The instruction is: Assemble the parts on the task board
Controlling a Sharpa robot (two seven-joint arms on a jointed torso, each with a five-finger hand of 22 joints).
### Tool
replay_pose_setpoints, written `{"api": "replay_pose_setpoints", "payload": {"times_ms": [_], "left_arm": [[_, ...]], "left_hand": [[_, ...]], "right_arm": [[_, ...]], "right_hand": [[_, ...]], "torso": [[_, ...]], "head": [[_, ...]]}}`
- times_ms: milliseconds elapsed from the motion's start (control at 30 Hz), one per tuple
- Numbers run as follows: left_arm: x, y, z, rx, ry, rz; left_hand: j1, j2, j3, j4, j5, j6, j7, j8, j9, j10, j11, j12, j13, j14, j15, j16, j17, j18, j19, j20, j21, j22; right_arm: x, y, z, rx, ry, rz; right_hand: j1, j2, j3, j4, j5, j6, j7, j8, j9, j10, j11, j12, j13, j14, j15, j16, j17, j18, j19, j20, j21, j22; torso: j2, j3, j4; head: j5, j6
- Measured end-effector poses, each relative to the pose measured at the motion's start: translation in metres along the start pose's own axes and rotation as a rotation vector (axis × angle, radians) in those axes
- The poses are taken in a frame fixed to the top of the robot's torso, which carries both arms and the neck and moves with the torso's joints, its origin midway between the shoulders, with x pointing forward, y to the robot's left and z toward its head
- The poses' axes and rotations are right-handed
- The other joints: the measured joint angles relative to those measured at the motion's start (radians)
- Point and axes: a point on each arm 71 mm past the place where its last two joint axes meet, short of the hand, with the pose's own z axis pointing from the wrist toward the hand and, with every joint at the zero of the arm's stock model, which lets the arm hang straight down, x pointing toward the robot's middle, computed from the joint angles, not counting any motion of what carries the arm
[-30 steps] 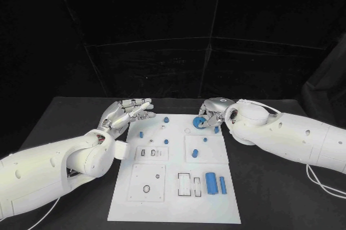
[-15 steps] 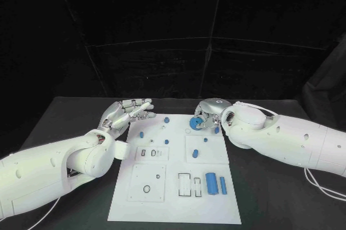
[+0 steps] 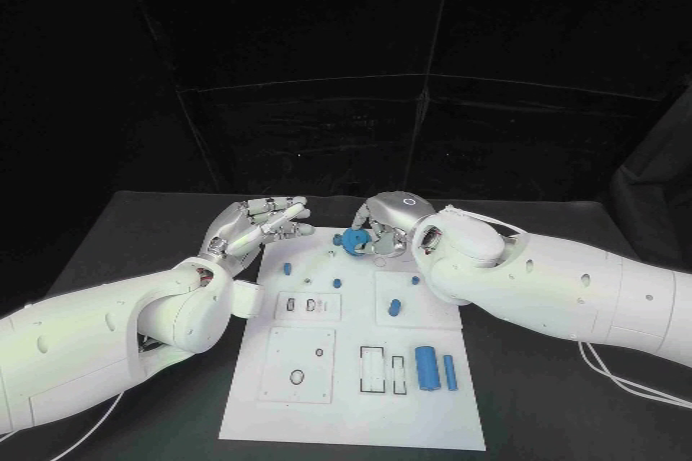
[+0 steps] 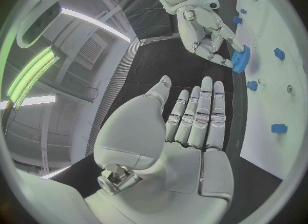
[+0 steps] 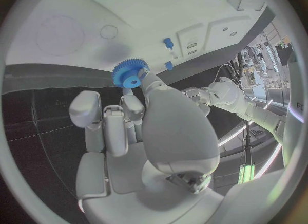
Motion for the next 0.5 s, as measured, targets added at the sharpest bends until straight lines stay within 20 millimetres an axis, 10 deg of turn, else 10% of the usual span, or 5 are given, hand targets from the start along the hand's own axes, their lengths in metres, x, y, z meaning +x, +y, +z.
{"api": "replay_pose_setpoints", "payload": {"times_ms": [500], "left_arm": [[0.001, 0.0, 0.0, 0.0, 0.001, -0.001]], "left_hand": [[0.0, 0.0, 0.0, 0.0, 0.0, 0.0, 0.0, 0.0, 0.0, 0.0, 0.0, 0.0, 0.0, 0.0, 0.0, 0.0, 0.0, 0.0, 0.0, 0.0, 0.0, 0.0]], "right_arm": [[0.015, 0.033, 0.028, -0.034, 0.029, -0.002]], "right_hand": [[-0.036, -0.017, 0.033, 0.0, -0.016, 0.003, -0.001, -0.019, 0.0, 0.0, 0.0, -0.015, -0.008, 0.0, 0.0, 0.0, 0.0, 0.0, 0.0, 0.0, 0.0, -0.001]], "torso": [[0.001, 0.0015, -0.002]], "head": [[0.008, -0.002]]}}
